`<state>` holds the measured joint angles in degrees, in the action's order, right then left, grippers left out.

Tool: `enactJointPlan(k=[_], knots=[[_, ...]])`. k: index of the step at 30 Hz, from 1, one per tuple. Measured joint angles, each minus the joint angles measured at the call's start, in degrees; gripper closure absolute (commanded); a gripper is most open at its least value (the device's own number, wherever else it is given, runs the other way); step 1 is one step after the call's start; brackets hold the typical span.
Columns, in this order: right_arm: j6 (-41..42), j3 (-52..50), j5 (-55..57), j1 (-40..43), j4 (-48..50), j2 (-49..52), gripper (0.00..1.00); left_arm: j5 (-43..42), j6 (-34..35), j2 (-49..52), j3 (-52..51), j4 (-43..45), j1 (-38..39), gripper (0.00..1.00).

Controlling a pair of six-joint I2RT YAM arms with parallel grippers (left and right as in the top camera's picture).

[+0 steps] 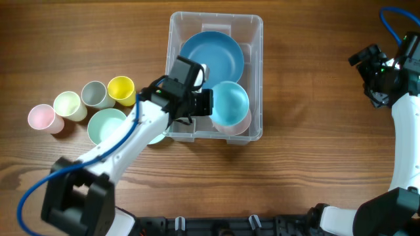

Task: Pack container
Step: 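Place the light blue bowl over the white cup in the container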

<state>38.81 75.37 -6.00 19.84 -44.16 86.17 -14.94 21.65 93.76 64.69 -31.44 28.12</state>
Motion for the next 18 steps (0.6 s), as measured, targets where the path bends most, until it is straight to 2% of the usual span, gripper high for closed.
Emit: enactJointPlan(k=[1, 4, 6, 9, 13, 18], knots=[[0.0, 0.0, 0.0, 0.0, 0.0, 0.0, 0.0, 0.13, -0.17, 0.61, 0.0, 0.0, 0.07, 0.72], [0.0, 0.0, 0.0, 0.0, 0.0, 0.0, 0.0, 0.57, -0.9, 1.73, 0.07, -0.13, 0.07, 0.49], [0.0, 0.0, 0.0, 0.0, 0.0, 0.0, 0.0, 0.59, -1.18, 1.88, 0.26, -0.22, 0.07, 0.45], [0.0, 0.0, 0.0, 0.0, 0.0, 0.0, 0.0, 0.57, -1.14, 1.88, 2.67, -4.09, -0.13, 0.45], [0.0, 0.0, 0.0, 0.0, 0.0, 0.0, 0.0, 1.4, -1.18, 1.6, 13.57, -17.99, -2.34, 0.43], [0.0, 0.0, 0.0, 0.0, -0.02, 0.0, 0.0, 8.57, 1.57, -2.69, 25.31, -33.46, -10.05, 0.34]])
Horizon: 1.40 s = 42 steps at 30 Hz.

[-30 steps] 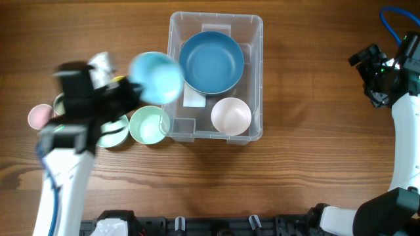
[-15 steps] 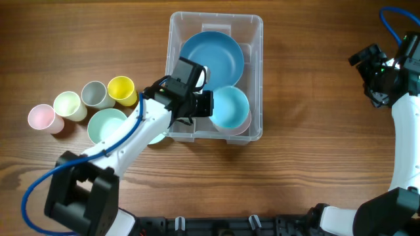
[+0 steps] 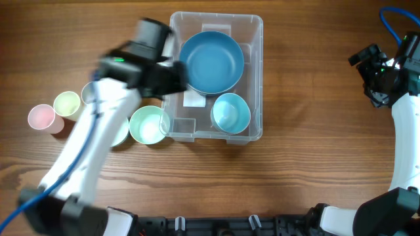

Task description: Pack container

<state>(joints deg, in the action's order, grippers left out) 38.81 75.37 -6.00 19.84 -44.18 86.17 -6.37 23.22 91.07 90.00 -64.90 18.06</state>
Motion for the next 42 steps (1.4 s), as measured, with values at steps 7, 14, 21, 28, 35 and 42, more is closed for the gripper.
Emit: enactJointPlan(k=[7, 14, 21, 28, 35, 42], knots=[[0.0, 0.0, 0.0, 0.0, 0.02, 0.0, 0.0, 4.07, 2.34, -4.57, 1.22, -11.28, -19.15, 0.51], [0.0, 0.0, 0.0, 0.0, 0.0, 0.02, 0.0, -1.55, -2.38, -4.33, 0.87, -12.02, -23.45, 0.45], [0.0, 0.0, 0.0, 0.0, 0.0, 0.02, 0.0, -8.09, -11.26, -3.08, 0.81, -1.01, -6.8, 0.63], [0.0, 0.0, 0.0, 0.0, 0.0, 0.02, 0.0, -2.03, -8.76, 9.33, 0.81, 4.39, 8.92, 0.75], [0.0, 0.0, 0.0, 0.0, 0.0, 0.02, 0.0, -0.57, -5.95, 21.09, 0.59, 6.25, 11.72, 0.8], [0.0, 0.0, 0.0, 0.0, 0.0, 0.02, 0.0, -0.57, -5.25, 21.86, 0.57, 5.73, 13.14, 0.84]])
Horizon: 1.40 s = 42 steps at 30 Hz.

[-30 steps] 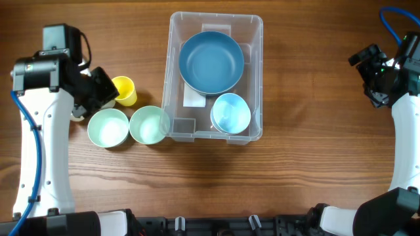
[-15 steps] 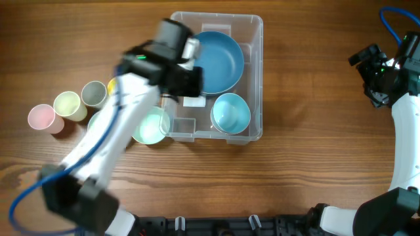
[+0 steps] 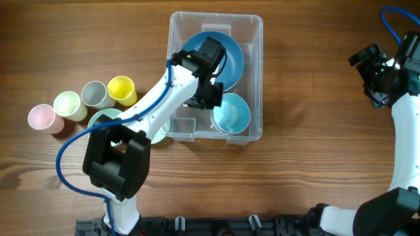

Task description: Pack container

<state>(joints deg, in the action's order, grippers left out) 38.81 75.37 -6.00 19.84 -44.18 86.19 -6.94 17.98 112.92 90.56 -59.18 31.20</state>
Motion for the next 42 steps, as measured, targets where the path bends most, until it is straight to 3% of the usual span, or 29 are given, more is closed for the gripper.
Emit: enactJointPlan(k=[4, 9, 21, 25, 29, 37, 42], knots=[[0.0, 0.0, 0.0, 0.0, 0.0, 0.02, 0.0, 0.02, 0.17, -2.45, -0.02, -1.86, 0.09, 0.78], [0.0, 0.0, 0.0, 0.0, 0.0, 0.02, 0.0, 0.09, 0.35, -8.76, 0.04, -1.33, 1.92, 0.79], [0.0, 0.0, 0.0, 0.0, 0.0, 0.02, 0.0, 1.14, 0.9, -4.9, -5.09, 2.84, 3.69, 0.79], [0.0, 0.0, 0.0, 0.0, 0.0, 0.0, 0.01, 1.53, 1.4, -4.79, -5.33, 4.15, 3.69, 0.86], [0.0, 0.0, 0.0, 0.0, 0.0, 0.02, 0.0, 1.77, 1.66, -4.87, -5.09, 1.09, 3.69, 0.79], [0.0, 0.0, 0.0, 0.0, 0.0, 0.02, 0.0, 4.76, 1.7, -12.48, -2.89, -0.11, 3.67, 0.82], [0.0, 0.0, 0.0, 0.0, 0.02, 0.0, 0.0, 5.46, 1.73, -12.37, -4.94, 4.35, 3.67, 0.82]])
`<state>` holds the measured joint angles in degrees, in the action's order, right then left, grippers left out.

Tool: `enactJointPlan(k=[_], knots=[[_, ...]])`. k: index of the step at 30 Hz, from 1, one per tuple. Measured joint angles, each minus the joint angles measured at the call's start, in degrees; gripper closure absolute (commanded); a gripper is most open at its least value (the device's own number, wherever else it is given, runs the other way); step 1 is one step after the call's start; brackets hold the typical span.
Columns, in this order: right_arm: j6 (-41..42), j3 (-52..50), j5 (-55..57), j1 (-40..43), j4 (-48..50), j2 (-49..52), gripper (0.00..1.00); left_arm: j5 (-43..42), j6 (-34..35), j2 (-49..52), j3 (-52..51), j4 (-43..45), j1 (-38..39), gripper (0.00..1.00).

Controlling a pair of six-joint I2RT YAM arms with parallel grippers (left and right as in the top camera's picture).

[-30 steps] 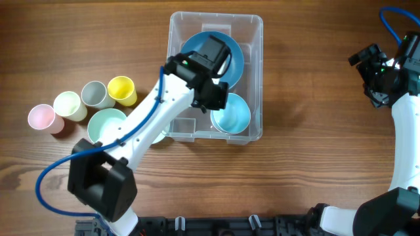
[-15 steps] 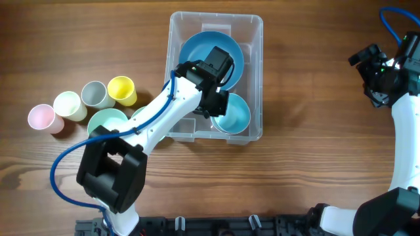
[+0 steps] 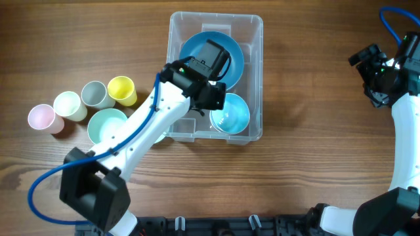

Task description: Pack container

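Observation:
The clear plastic container (image 3: 256, 78) stands mid-table. A large blue bowl (image 3: 230, 49) fills its far half and a light blue bowl (image 3: 235, 117) sits in its near right corner. My left gripper (image 3: 213, 99) reaches into the container between the two bowls, at the light blue bowl's left rim. The overhead view does not show how its fingers stand. Far off at the right edge, my right gripper (image 3: 359, 59) hovers away from everything; its state is unclear too.
Left of the container stand a yellow cup (image 3: 121, 90), a grey cup (image 3: 94, 94), a pale green cup (image 3: 67, 105) and a pink cup (image 3: 41, 118). A mint bowl (image 3: 104, 126) sits nearer the front, with another partly hidden under my left arm.
My left gripper stays inside the container by the light blue bowl, shifted slightly right. The arm's lower links have swung leftward. The bowls, the cups and the right arm have not moved.
My left gripper was first at the light blue bowl, which sat atop a pinkish bowl in the container's near right corner. Then it was outside, by the container's far left corner, with the light blue bowl sitting lower. After that it was inside again, and stays there.

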<state>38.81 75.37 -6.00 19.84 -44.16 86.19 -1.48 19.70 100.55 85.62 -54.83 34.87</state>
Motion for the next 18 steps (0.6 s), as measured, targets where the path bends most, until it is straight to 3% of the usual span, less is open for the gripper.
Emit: enactJointPlan(k=[6, 9, 13, 15, 17, 18], knots=[[0.0, 0.0, 0.0, 0.0, -0.02, 0.02, 0.0, 0.13, 0.17, 4.85, -6.29, 3.63, 0.0, 0.81], [0.0, 0.0, 0.0, 0.0, -0.02, 0.02, 0.0, 0.15, 0.22, 5.42, -6.58, 4.39, 0.0, 0.87], [0.0, 0.0, 0.0, 0.0, 0.0, 0.02, 0.0, 0.17, 0.37, 5.33, -6.08, 2.97, -0.07, 0.84], [0.0, 0.0, 0.0, 0.0, 0.0, 0.02, 0.0, 0.7, 0.37, 5.03, -4.35, -0.44, -0.17, 0.79], [0.0, 0.0, 0.0, 0.0, -0.02, 0.02, 0.0, 2.29, 0.85, 4.02, -1.31, -5.05, -0.26, 0.66], [0.0, 0.0, 0.0, 0.0, -0.02, 0.0, 0.0, 3.8, 1.92, 2.64, 0.85, -8.0, -0.35, 0.54]])
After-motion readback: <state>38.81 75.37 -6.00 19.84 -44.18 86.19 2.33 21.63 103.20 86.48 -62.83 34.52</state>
